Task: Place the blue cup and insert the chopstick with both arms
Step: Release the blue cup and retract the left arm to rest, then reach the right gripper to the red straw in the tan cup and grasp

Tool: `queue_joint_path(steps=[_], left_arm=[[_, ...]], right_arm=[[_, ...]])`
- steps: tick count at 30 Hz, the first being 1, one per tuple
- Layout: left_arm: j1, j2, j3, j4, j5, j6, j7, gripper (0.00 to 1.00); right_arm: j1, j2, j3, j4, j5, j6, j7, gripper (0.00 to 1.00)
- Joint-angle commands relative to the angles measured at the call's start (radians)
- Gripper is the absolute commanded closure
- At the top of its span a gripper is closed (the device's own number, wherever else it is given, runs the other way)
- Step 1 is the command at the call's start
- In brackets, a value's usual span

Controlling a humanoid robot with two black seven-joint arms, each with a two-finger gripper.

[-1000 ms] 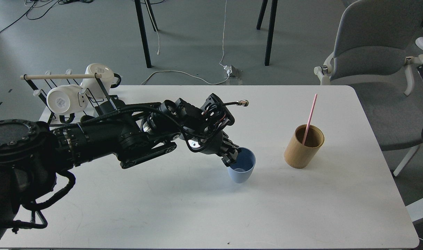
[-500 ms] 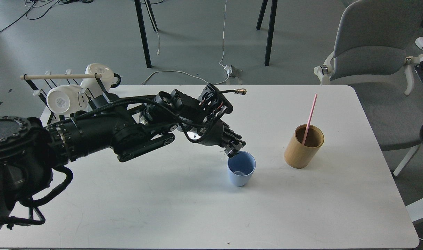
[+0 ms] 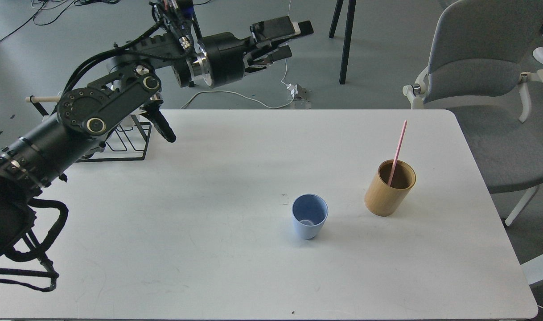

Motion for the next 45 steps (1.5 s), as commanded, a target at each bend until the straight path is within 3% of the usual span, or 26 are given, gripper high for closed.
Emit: queue_joint_path(steps=[1,10,14,18,25,28,35,41,45], left_arm=[[0.008,0.042,-0.037,0.025,-0.302,0.000,-0.002,0.01],[0.020,0.066,-0.181,0.270,-0.842,0.000,0.001,0.01],[0.048,0.092,-0.183,0.321,-1.062,0.000,0.010,0.01],[0.100,0.135,-0.180,0.335,-1.097,0.000,0.013,0.01],[0.141,0.143,-0.183,0.352,-1.104,0.000,0.001,0.01],[0.160,0.141,-0.185,0.352,-1.105,0.000,0.000,0.01],[0.174,0.143,-0.186,0.354,-1.107,0.000,-0.002,0.01],[0.187,0.140,-0.185,0.372,-1.107,0.000,-0.002,0.01],[0.187,0.132,-0.185,0.372,-1.107,0.000,-0.002,0.01]], right_arm=[[0.003,-0.066,-0.006,0.153,-0.162,0.000,0.000,0.01],[0.032,-0.096,-0.001,0.333,-0.527,0.000,-0.001,0.01],[0.032,-0.139,-0.010,0.482,-0.743,-0.041,-0.032,0.01],[0.026,-0.151,-0.026,0.624,-0.967,-0.078,-0.129,0.01],[0.018,-0.139,-0.148,0.665,-1.249,-0.082,-0.133,0.01],[0.020,-0.056,-0.232,0.655,-1.461,-0.110,-0.132,0.03],[0.030,0.093,-0.328,0.534,-1.627,-0.147,-0.139,0.19],[0.064,0.153,-0.358,0.462,-1.658,-0.145,-0.143,0.44],[0.086,0.165,-0.386,0.451,-1.658,-0.142,-0.143,0.50]])
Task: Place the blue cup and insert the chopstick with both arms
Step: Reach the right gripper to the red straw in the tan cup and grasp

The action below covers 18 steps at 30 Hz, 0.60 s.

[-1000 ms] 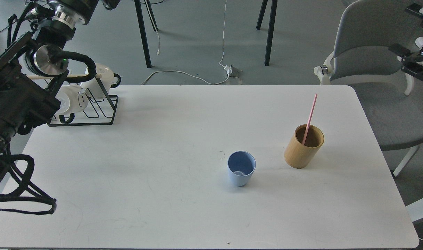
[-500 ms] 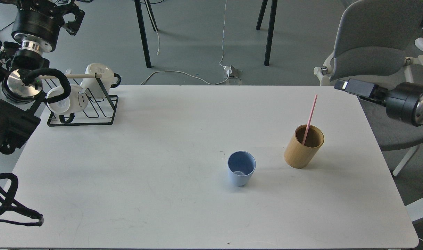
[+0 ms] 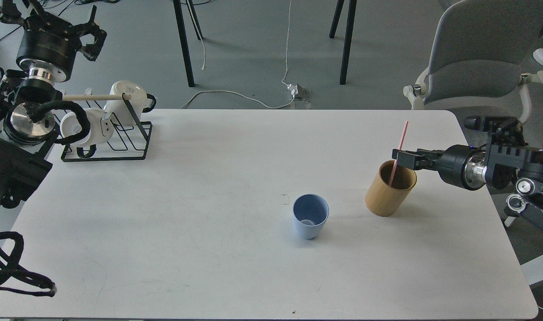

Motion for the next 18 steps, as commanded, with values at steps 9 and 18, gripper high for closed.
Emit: queue_joint_path(steps=[9,18], left_arm=[[0.001,-0.015,0.000,-0.001,0.002,0.000,0.002,0.01],[-0.001,-0.013,0.000,-0.001,0.000,0.000,0.002,0.01]], right_arm=[[0.081,0.029,-0.092,-0.043,-0.002,0.007,0.000,0.84],[0.085,0.022,-0.094,-0.027,-0.002,0.007,-0.002,0.99]])
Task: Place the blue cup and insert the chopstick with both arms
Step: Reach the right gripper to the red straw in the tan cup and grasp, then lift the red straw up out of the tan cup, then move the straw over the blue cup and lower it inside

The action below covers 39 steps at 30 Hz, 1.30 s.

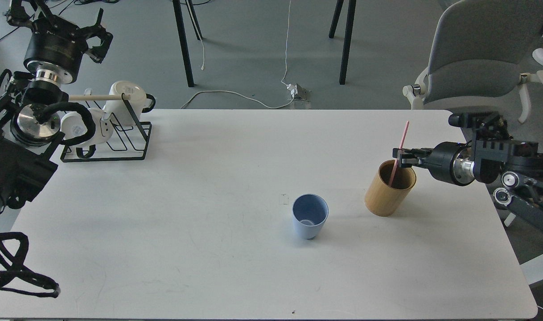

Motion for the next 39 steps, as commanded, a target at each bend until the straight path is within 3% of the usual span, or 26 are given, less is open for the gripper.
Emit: queue_joint_path(steps=[1,11,16,20,23,30,39], left_arm=[[-0.002,0.003,0.000,0.000,-0.001,0.000,0.000,0.01],[-0.003,0.023,-0.003,0.000,-0.001,0.000,-0.002,0.01],[-0.003,0.024,-0.012,-0.001,-0.001,0.000,-0.002,0.01],[-0.003,0.023,-0.023,-0.008,-0.001,0.000,-0.003,0.01],[-0.005,0.023,-0.025,-0.008,-0.001,0.000,-0.003,0.01],[-0.005,0.023,-0.025,-0.008,-0.001,0.000,-0.017,0.01],[-0.005,0.030,-0.026,-0.008,-0.001,0.000,-0.020,0.01]], right_arm=[[0.002,-0.012,-0.001,0.024,0.002,0.000,0.001,1.00],[0.032,-0.248,0.076,0.254,0.020,0.002,0.001,1.00],[0.169,-0.270,0.096,0.279,0.022,0.020,0.001,1.00],[0.252,-0.189,0.097,0.279,0.087,0.057,-0.002,1.00],[0.252,-0.080,0.094,0.277,0.117,0.054,-0.036,1.00],[0.122,0.120,0.088,0.276,0.112,0.054,-0.055,1.00],[0.089,0.161,0.035,0.277,0.107,0.058,-0.072,1.00]])
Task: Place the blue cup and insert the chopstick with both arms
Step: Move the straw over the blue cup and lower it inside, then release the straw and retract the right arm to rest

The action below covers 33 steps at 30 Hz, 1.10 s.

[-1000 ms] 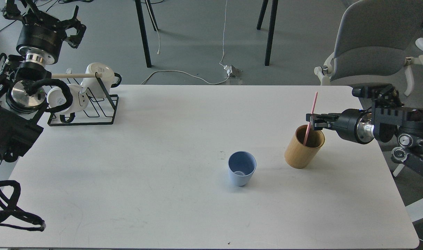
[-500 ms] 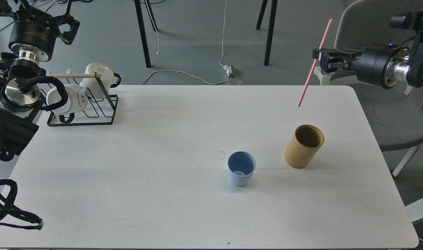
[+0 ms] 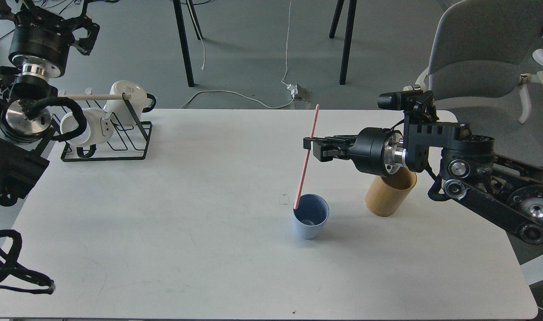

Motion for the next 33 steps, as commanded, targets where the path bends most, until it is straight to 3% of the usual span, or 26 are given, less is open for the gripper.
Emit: queue_joint_path(steps=[1,10,18,28,33], left_arm=[[0.000,0.003,-0.001,0.000,0.000,0.000,0.000,0.01],[0.000,0.003,-0.001,0.000,0.000,0.000,0.000,0.01],[0.000,0.003,-0.001,0.000,0.000,0.000,0.000,0.01],[0.002,0.000,0.000,0.002,0.000,0.000,0.000,0.01],[0.002,0.000,-0.001,0.002,0.000,0.000,-0.002,0.01]], right_arm=[[0.001,-0.010,0.000,0.007,0.001,0.000,-0.001,1.00],[0.000,-0.064,0.001,0.024,0.003,0.005,-0.002,0.99],[-0.049,-0.042,-0.014,0.016,-0.026,0.011,-0.002,0.92],[-0.094,-0.031,-0.041,0.016,-0.079,0.011,-0.002,0.92],[-0.092,-0.031,-0.035,0.016,-0.077,0.028,-0.002,0.75]])
